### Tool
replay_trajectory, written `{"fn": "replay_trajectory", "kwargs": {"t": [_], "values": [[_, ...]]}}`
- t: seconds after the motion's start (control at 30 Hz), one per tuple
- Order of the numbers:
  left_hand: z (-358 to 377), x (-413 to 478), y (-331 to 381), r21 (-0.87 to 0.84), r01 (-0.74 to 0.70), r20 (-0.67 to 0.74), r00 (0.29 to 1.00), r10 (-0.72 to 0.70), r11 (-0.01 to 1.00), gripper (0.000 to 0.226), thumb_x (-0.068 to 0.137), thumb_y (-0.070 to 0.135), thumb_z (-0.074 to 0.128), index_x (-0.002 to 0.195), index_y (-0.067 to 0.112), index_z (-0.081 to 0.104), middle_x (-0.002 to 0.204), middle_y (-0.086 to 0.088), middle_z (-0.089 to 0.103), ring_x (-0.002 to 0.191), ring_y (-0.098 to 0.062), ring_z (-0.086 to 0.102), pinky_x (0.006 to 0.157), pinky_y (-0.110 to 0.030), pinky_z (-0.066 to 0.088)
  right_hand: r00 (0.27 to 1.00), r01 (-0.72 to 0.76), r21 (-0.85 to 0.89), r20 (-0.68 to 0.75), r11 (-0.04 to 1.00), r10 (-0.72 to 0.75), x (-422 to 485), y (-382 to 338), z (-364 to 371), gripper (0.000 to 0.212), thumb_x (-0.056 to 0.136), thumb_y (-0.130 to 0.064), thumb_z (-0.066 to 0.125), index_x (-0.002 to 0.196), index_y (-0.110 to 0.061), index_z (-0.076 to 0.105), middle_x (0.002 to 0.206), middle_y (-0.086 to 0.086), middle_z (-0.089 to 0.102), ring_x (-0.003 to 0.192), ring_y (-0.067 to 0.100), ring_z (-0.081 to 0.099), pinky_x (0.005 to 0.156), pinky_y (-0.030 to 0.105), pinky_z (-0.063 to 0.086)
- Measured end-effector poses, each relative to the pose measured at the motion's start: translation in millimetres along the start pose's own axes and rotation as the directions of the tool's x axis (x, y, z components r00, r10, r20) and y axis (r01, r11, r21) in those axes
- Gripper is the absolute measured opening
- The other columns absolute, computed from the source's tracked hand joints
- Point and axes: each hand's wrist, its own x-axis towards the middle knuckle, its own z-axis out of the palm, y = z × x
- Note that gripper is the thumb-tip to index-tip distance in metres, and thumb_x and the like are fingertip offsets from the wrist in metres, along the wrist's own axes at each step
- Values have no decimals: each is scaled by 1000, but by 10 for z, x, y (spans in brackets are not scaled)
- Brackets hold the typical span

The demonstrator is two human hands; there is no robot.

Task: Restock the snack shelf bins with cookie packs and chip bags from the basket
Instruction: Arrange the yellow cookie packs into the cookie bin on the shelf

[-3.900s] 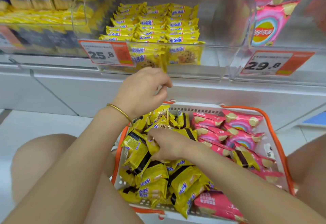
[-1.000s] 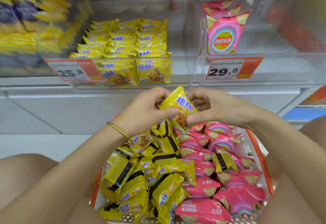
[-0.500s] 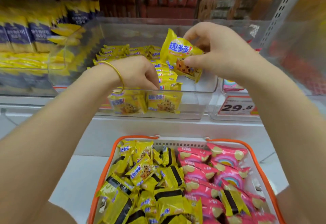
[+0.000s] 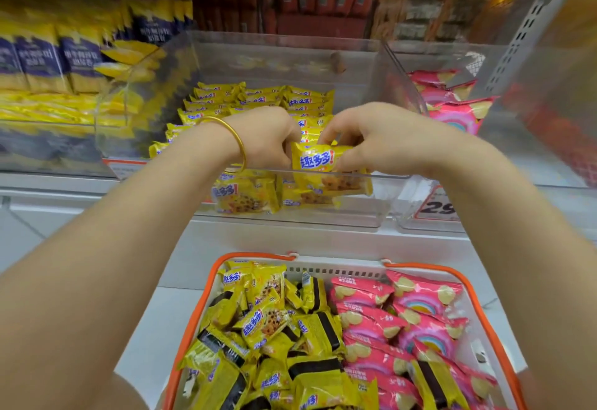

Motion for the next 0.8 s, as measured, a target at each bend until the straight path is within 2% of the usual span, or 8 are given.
{"fn": "replay_trajectory", "kwargs": {"t": [0.1,0.2,0.4,0.53,0.6,0.67,0.73,0.8], "values": [[23,-3,-44,-38,3,-46,999,-5,999,5,78,6,62,74,8,62,74,-7,56,68,-20,46,55,-23,36,998,-32,111,52,993,26,54,-11,92,31,86,-8,59,114,-19,66,76,-7,52,63,6,49,65,20,47],[39,-11,-68,-95,18,-44,999,-22,995,18,79,2,61,74,19,59,76,2,55,67,-13,47,54,-14,35,988,-90,221,140,971,60,112,-21,185,31,91,-2,50,114,-14,67,78,0,53,67,12,54,69,33,58],[32,-58,-73,-261,35,-58,997,-52,965,7,82,8,68,81,14,67,75,3,60,62,-2,50,52,-4,37,978,-189,205,131,960,165,211,-42,214,8,84,-3,66,85,-10,62,75,5,49,68,26,59,62,44,59],[-60,-157,-19,-370,33,-118,990,-82,928,5,87,19,65,85,17,69,82,4,64,68,-5,54,57,-10,41,968,-238,142,112,961,224,274,-91,259,23,84,-3,67,74,-10,48,84,9,48,72,27,61,61,47,59],[-55,-191,25,-307,38,-47,997,-55,951,10,87,26,64,81,21,69,80,7,64,73,-11,56,66,-16,44,965,-247,147,130,958,228,282,-83,267,25,84,-3,67,72,-10,46,80,8,49,65,22,61,59,45,59],[-32,-228,41,-252,89,26,996,-85,964,20,90,34,59,80,20,70,80,3,66,79,-18,58,72,-26,46,958,-272,128,130,954,256,253,-53,214,24,81,-7,72,74,-8,49,78,11,54,71,28,64,63,47,59],[-30,-275,33,-286,146,72,989,-131,947,33,93,41,51,83,17,72,76,5,66,75,-16,57,68,-25,45,943,-318,124,139,940,301,213,-18,135,25,77,-9,76,82,-5,52,80,18,60,72,31,67,67,47,59],[-40,-326,47,-346,189,124,980,-155,919,41,94,47,43,82,22,73,84,7,69,83,-12,60,76,-22,45,933,-341,160,179,926,313,203,-3,100,25,77,-7,76,85,-6,52,78,19,66,63,27,70,69,43,59]]}}
